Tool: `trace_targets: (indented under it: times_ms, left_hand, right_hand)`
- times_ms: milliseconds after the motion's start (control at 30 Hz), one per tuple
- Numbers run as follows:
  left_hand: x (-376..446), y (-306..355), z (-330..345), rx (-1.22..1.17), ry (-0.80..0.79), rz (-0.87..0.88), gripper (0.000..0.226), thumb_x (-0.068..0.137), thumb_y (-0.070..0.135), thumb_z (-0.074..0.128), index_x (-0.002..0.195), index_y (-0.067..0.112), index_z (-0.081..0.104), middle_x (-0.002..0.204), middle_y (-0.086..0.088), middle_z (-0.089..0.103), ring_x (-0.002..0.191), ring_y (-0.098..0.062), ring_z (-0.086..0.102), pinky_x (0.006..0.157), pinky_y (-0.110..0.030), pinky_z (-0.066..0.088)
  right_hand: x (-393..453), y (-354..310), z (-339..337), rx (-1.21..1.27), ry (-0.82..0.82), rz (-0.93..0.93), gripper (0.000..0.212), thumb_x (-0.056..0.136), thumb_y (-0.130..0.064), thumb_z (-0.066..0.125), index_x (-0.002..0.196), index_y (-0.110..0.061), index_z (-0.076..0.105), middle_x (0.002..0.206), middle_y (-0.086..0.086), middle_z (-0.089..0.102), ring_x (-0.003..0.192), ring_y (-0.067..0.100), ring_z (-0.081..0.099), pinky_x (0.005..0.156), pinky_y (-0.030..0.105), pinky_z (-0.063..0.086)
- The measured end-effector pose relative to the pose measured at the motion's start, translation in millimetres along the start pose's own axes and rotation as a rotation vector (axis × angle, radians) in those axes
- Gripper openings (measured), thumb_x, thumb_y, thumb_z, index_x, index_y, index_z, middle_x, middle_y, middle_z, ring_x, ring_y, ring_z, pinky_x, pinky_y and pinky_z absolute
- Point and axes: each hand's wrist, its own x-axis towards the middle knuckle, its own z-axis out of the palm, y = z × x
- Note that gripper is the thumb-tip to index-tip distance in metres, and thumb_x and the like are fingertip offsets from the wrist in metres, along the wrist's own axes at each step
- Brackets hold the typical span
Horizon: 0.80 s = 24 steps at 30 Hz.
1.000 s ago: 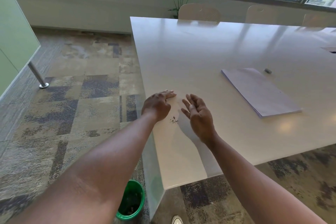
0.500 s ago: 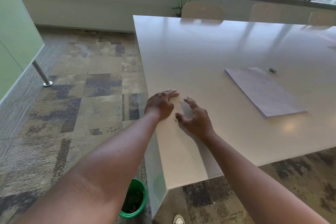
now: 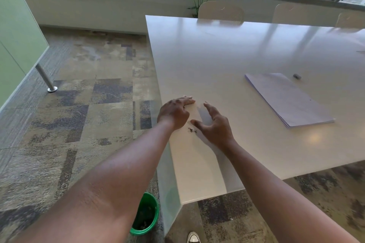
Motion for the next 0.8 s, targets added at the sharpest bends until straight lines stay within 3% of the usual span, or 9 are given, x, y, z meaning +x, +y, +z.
trace_targets:
  times_ms: [167, 333, 500, 600, 733, 800]
  left_hand:
    - [-0.4, -0.1, -0.6, -0.004, 0.010, 0.002, 0.061, 0.088, 0.009, 0.047, 0.141, 0.035, 0.061, 0.154, 0.021, 0.048, 0.145, -0.002, 0.039, 0.115, -0.027, 0.034]
    - [-1.7, 2.6, -1.5, -0.002, 0.012, -0.005, 0.062, 0.087, 0.008, 0.047, 0.141, 0.036, 0.062, 0.153, 0.021, 0.049, 0.145, -0.003, 0.040, 0.114, -0.027, 0.035]
    - [-0.1, 1.2, 0.2, 0.001, 0.009, -0.008, 0.061, 0.088, 0.009, 0.047, 0.141, 0.036, 0.062, 0.153, 0.021, 0.049, 0.144, -0.004, 0.041, 0.114, -0.029, 0.036]
    - [-0.4, 0.5, -0.1, -0.004, 0.006, -0.009, 0.062, 0.087, 0.009, 0.047, 0.141, 0.036, 0.062, 0.153, 0.021, 0.049, 0.144, -0.003, 0.041, 0.115, -0.029, 0.036]
    - [-1.1, 0.9, -0.8, -0.009, 0.018, -0.010, 0.062, 0.087, 0.009, 0.047, 0.140, 0.037, 0.062, 0.152, 0.022, 0.050, 0.144, -0.003, 0.042, 0.114, -0.029, 0.036]
    - [-2.0, 1.5, -1.3, -0.012, 0.017, -0.009, 0.061, 0.088, 0.009, 0.046, 0.140, 0.036, 0.062, 0.152, 0.022, 0.050, 0.143, -0.003, 0.042, 0.114, -0.029, 0.036]
  right_hand:
    - [0.7, -0.7, 2.1, -0.039, 0.019, 0.012, 0.075, 0.082, -0.031, 0.078, 0.147, -0.016, 0.043, 0.149, 0.002, 0.049, 0.136, 0.020, 0.046, 0.108, 0.019, 0.030]
    - [-1.5, -4.2, 6.5, -0.064, -0.016, 0.001, 0.082, 0.078, -0.040, 0.080, 0.148, -0.020, 0.042, 0.152, 0.001, 0.046, 0.138, 0.020, 0.044, 0.115, 0.030, 0.033]
    - [-3.3, -2.0, -3.9, 0.000, 0.006, 0.008, 0.093, 0.071, -0.042, 0.087, 0.149, -0.018, 0.042, 0.147, 0.002, 0.052, 0.133, 0.018, 0.049, 0.106, 0.018, 0.032]
    - [-3.3, -1.7, -4.8, 0.031, 0.039, 0.018, 0.089, 0.074, -0.037, 0.086, 0.148, -0.016, 0.042, 0.146, 0.003, 0.053, 0.134, 0.019, 0.049, 0.111, 0.026, 0.036]
    - [-2.7, -2.1, -2.4, -0.030, -0.029, 0.003, 0.080, 0.082, -0.030, 0.078, 0.151, -0.017, 0.038, 0.150, 0.004, 0.048, 0.137, 0.021, 0.046, 0.109, 0.020, 0.031]
    - [-5.8, -5.0, 1.9, -0.087, -0.066, -0.024, 0.075, 0.088, -0.031, 0.071, 0.152, -0.020, 0.034, 0.156, 0.000, 0.040, 0.142, 0.018, 0.039, 0.115, 0.028, 0.032]
